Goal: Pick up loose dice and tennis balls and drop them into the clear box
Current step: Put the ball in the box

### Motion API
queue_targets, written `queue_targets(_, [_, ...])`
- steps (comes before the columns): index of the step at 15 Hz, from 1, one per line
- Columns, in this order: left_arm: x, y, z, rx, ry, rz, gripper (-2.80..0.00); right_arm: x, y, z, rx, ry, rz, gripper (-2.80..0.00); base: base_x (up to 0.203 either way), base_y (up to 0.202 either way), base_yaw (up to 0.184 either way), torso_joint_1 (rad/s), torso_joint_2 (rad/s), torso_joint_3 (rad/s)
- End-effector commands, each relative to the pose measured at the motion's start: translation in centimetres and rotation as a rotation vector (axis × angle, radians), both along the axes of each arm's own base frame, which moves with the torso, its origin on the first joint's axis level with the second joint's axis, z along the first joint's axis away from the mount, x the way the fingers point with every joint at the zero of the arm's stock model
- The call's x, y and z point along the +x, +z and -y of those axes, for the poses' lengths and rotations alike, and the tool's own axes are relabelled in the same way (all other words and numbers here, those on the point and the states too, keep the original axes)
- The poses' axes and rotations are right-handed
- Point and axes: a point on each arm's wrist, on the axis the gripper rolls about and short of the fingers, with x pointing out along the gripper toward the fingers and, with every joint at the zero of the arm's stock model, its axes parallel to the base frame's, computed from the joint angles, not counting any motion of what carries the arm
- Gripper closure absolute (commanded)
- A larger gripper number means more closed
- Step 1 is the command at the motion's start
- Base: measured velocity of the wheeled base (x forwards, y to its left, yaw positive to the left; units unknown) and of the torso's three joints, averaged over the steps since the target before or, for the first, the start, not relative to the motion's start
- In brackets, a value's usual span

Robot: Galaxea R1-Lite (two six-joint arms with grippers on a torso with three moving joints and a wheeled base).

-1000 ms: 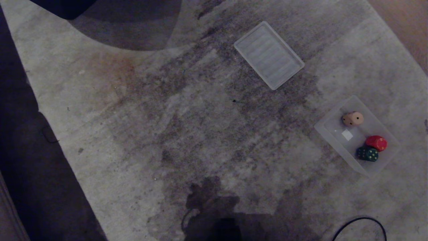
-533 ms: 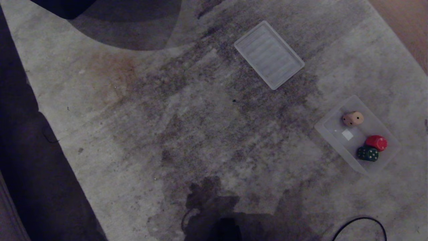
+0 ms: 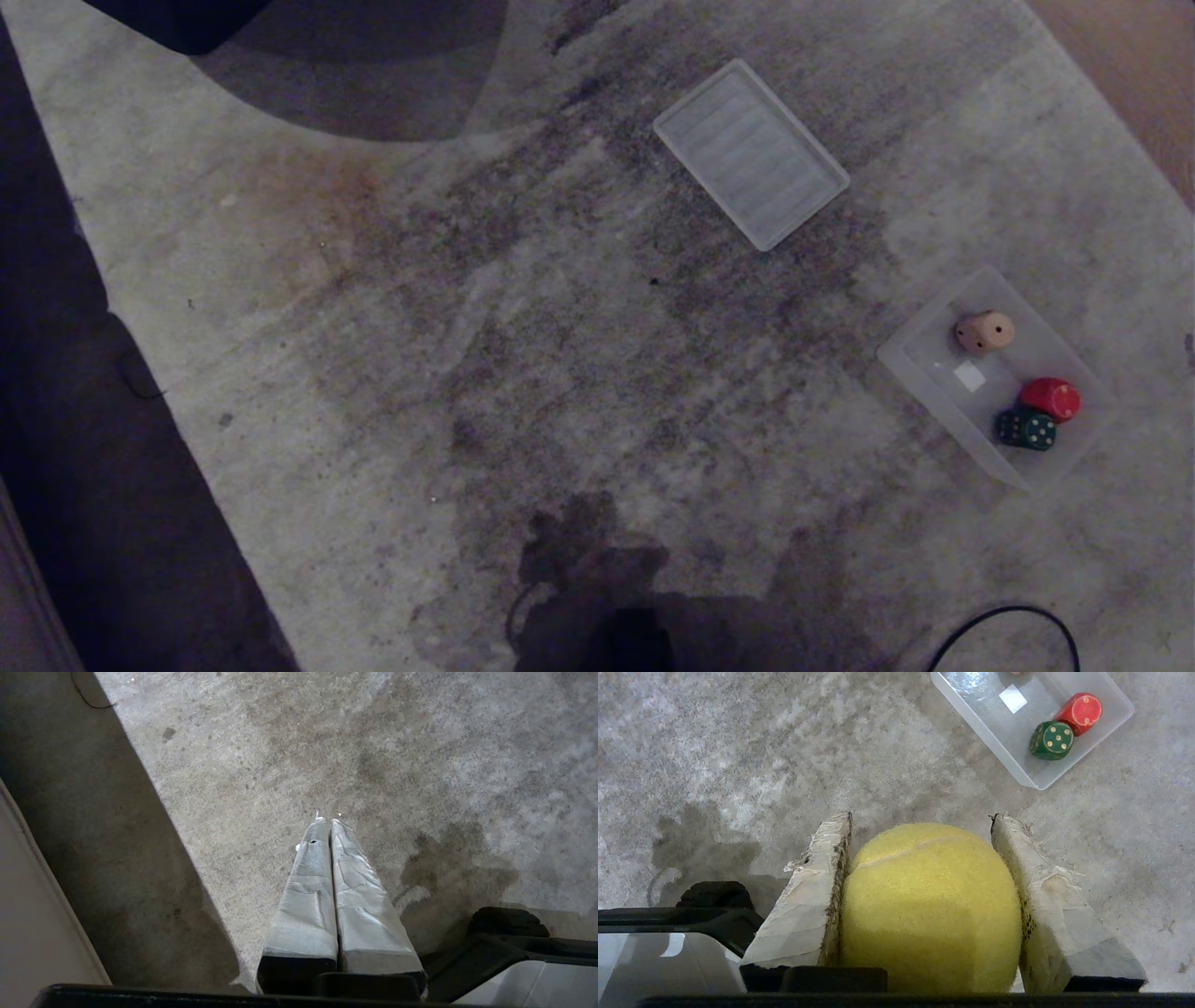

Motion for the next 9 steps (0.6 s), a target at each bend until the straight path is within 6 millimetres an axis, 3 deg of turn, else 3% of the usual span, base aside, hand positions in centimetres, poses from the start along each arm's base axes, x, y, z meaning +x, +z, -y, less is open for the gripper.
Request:
queue_targets(1, [0.02, -0.04, 0.01, 0.004, -0.003, -0.003, 0.0, 0.06, -0.3, 0.0, -0.001, 0.0, -0.007, 0.0, 0.0, 0.0, 0.0, 0.0, 0.0, 0.0])
queue_targets(9, [0.02, -0.04, -0.02, -0.006, 0.007, -0.003, 0.0, 0.06, -0.3, 0.0, 0.002, 0.0, -0.007, 0.0, 0.0, 0.0, 0.0, 0.0, 0.0, 0.0])
